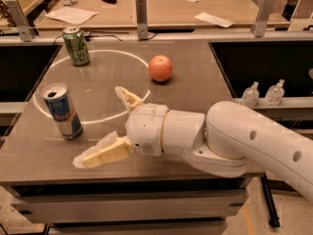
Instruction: Knock redbull can over
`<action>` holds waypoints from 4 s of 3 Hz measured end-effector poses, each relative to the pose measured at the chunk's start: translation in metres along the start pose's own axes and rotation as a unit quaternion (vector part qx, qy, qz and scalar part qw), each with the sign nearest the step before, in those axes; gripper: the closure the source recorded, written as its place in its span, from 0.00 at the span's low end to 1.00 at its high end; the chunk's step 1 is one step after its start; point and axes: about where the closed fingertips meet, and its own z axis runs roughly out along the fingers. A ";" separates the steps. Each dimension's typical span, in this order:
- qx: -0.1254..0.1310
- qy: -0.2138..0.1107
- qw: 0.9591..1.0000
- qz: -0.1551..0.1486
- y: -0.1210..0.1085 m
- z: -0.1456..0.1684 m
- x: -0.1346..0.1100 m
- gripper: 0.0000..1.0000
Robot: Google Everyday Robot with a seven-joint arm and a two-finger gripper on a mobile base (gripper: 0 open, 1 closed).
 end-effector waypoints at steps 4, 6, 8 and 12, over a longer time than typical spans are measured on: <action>-0.035 -0.029 0.999 -0.004 -0.019 0.058 0.013 0.00; -0.081 -0.024 0.996 0.005 -0.011 0.099 0.008 0.00; -0.108 -0.029 0.994 0.003 -0.002 0.127 0.005 0.19; -0.089 -0.052 0.993 -0.058 -0.021 0.107 -0.022 1.00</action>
Offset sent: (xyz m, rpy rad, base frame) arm 0.0347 0.0285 -0.0310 0.1116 -0.0068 0.0703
